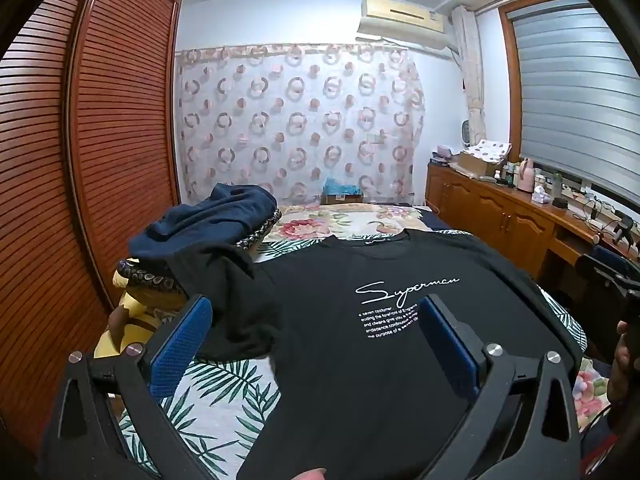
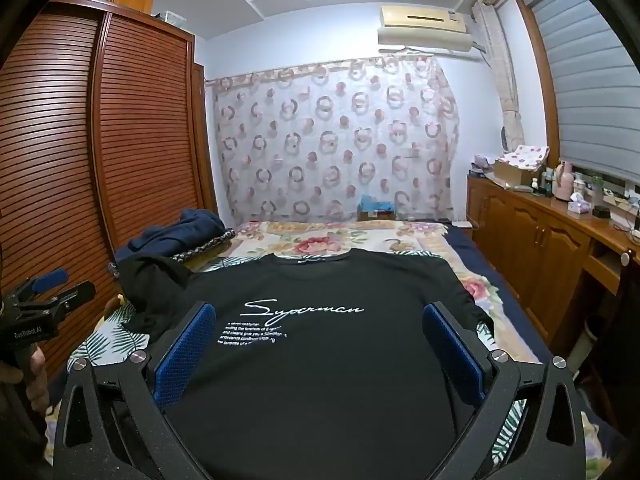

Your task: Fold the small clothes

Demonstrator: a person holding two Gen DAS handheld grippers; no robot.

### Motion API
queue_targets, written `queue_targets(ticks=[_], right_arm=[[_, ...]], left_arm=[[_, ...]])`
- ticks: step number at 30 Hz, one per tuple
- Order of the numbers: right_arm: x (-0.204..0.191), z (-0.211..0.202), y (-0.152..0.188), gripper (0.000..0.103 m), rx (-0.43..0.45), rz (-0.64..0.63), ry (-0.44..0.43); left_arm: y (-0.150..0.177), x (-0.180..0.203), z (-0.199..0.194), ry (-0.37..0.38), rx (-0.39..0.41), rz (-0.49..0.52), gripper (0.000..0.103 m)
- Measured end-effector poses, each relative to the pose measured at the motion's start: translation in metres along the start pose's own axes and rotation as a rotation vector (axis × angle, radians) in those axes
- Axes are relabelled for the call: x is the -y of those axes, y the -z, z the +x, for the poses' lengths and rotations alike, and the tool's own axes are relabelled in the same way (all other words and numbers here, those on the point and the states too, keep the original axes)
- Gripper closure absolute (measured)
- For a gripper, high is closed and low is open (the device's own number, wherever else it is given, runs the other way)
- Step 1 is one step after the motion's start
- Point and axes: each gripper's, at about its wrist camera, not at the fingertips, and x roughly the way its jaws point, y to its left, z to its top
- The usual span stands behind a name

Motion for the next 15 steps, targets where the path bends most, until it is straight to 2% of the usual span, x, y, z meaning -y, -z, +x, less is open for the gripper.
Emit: queue_targets(ticks=[15], right_arm=[[-0.0009, -0.0002, 0.0002, 0.0, -0.003, 0.004, -0.001]], left_arm=[[-0.005, 0.0055, -0.0028, 0.009, 0.001, -0.004, 0.0]])
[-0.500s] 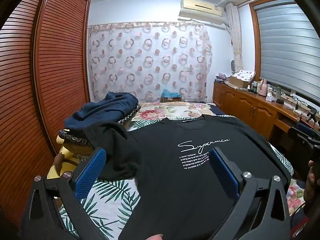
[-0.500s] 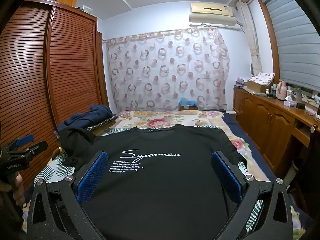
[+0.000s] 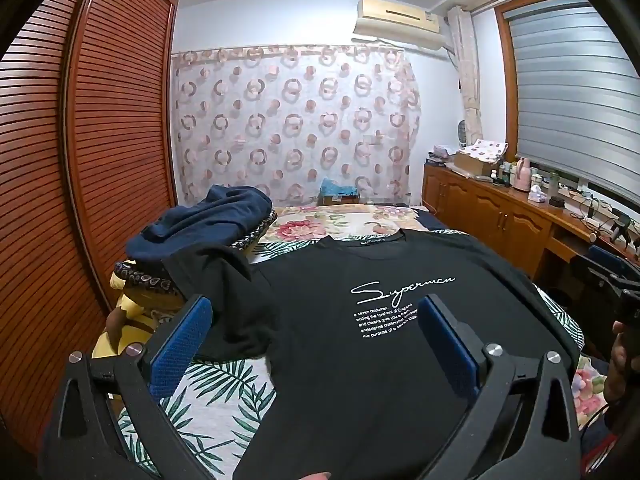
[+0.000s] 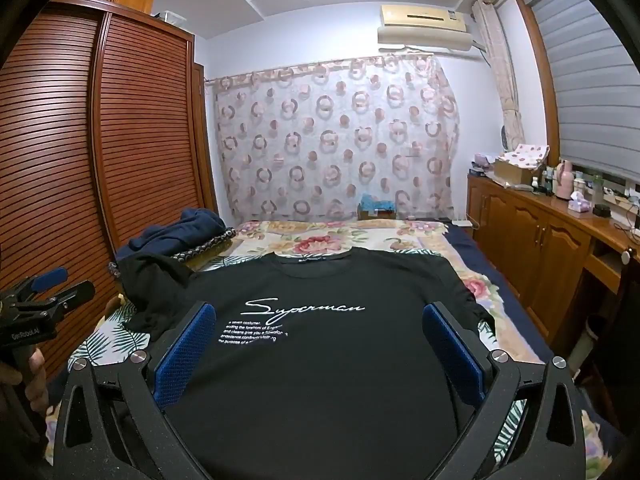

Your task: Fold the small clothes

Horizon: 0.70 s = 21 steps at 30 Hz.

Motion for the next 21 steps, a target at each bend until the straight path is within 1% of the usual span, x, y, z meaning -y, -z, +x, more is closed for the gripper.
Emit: queue_targets(ticks=[8, 21], right_arm=[[0.0009, -0.0016, 0.0014, 0.0, -0.002, 0.002, 0.001], [0.0013, -0.0009, 0.0013, 0.0, -0.004, 0.006, 0.0]], left_arm=[[0.002, 0.0021, -0.001, -0.002, 0.003, 0.002, 0.0], [-0.0044, 0.0079, -0.0075, 0.0, 0.01, 0.003, 0.0]])
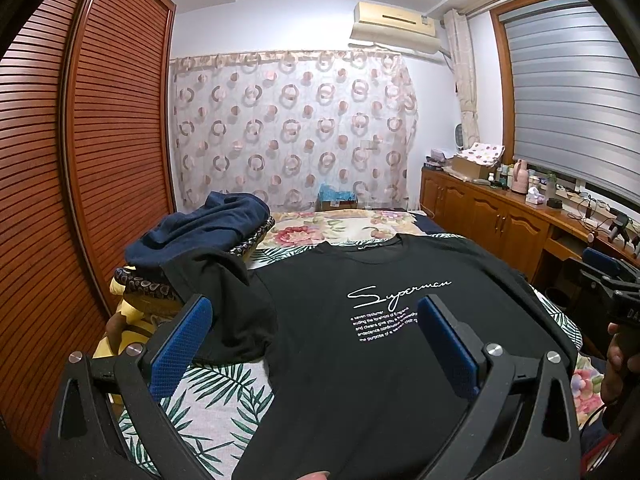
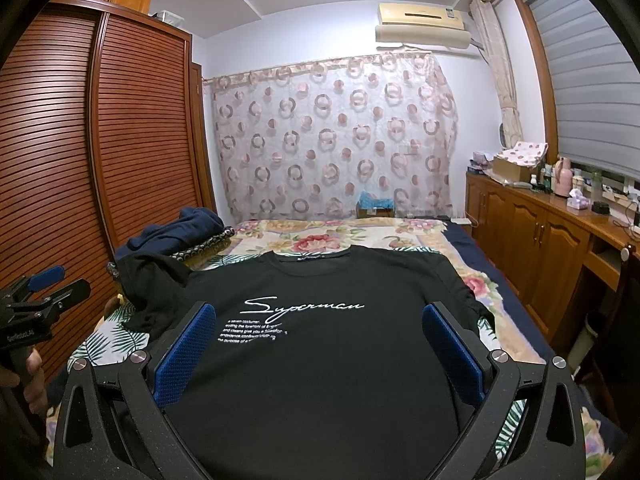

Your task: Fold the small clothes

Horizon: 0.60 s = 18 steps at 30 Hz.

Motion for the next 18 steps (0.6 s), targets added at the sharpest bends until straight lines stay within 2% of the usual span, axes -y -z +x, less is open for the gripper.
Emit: queue_targets(ticks=[18], right_arm=[[-0.001, 0.0, 0.001, 0.0, 0.0, 0.001, 0.001]], left_arm=[[-0.017, 0.008, -0.018, 0.003, 0.011, 0.004, 0.0]])
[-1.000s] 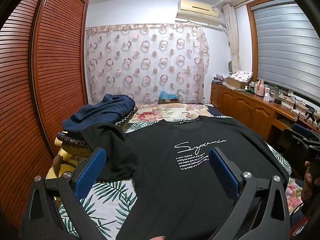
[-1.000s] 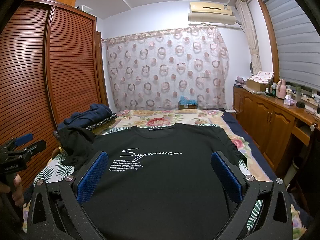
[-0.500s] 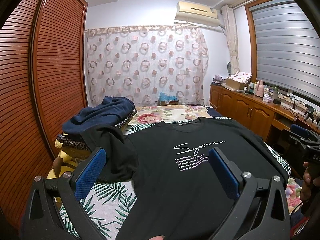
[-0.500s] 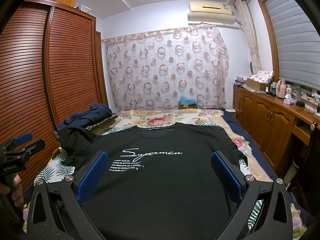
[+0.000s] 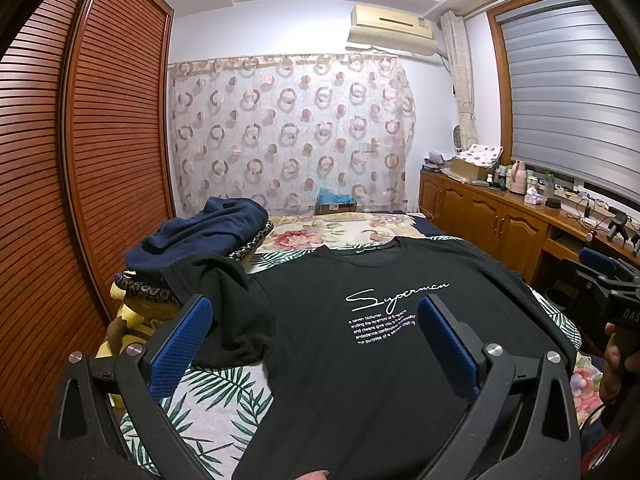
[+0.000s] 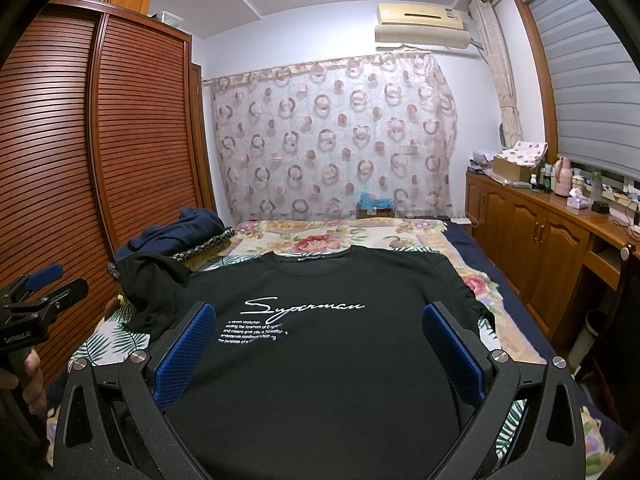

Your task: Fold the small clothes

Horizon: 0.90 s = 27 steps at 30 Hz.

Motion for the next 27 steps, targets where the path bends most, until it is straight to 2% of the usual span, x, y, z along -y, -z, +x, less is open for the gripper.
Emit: queue_targets(ticks=[27], right_arm=[[-0.0003, 0.0012, -0.0007, 0.0, 0.001, 0.002, -0.006]], left_arm=[[0.0043, 0.0008, 0.0008, -0.004, 0.006, 0.006, 0.0]])
